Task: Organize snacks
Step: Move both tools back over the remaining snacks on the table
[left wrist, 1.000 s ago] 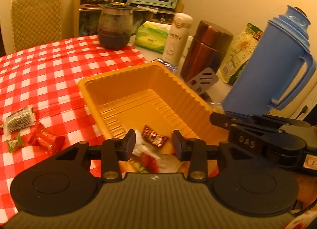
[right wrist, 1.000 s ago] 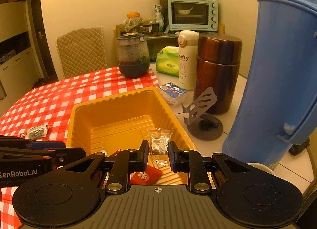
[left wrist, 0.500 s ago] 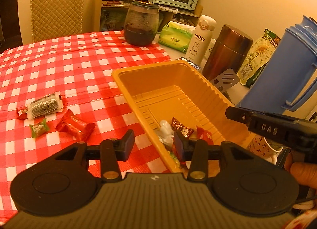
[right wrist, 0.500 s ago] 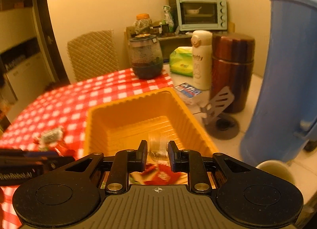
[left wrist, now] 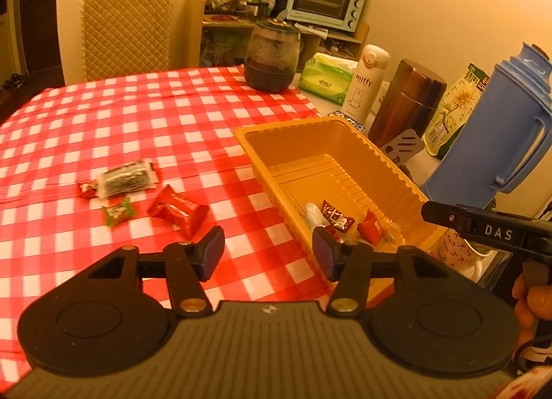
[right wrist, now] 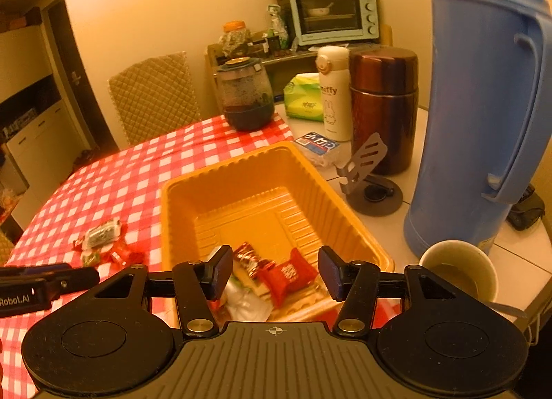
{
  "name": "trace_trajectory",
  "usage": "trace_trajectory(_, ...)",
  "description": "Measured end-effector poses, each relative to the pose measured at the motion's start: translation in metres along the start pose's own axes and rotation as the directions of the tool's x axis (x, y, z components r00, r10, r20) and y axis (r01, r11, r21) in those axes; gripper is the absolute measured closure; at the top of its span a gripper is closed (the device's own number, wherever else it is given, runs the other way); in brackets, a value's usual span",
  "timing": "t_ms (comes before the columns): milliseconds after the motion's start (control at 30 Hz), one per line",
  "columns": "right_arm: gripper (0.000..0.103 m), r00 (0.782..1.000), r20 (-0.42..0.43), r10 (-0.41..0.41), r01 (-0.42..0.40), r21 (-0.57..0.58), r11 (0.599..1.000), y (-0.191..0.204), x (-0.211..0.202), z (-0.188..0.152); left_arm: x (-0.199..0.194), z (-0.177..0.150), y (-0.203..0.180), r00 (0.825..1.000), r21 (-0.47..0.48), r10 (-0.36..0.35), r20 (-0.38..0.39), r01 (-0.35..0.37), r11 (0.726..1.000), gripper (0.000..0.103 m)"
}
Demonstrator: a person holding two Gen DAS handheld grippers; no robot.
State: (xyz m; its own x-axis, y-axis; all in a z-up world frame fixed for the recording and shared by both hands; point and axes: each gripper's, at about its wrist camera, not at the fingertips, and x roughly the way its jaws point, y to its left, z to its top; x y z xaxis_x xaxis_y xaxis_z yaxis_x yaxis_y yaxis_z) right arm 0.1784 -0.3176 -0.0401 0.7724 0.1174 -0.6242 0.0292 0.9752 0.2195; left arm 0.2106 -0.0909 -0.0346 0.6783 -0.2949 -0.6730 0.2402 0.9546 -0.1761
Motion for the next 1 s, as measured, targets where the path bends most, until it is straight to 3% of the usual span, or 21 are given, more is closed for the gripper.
trace_trajectory(567, 0.038, 0.996, 0.012, 0.084, -0.083, -0.086, 0.993, 0.08, -0.041, -0.015, -0.084, -0.026, 0.055, 0.993, -0.072, 0.101, 0.059, -0.097, 0.993, 0.04)
trace_trajectory(1000, 0.037, 0.992, 0.004, 0.125, -0.124, -0.124, 0.985, 0.112, -0.041, -0.019, -0.109, -0.037, 0.086, 0.985, -0.116, 0.155, 0.08, -0.145, 0.983, 0.038)
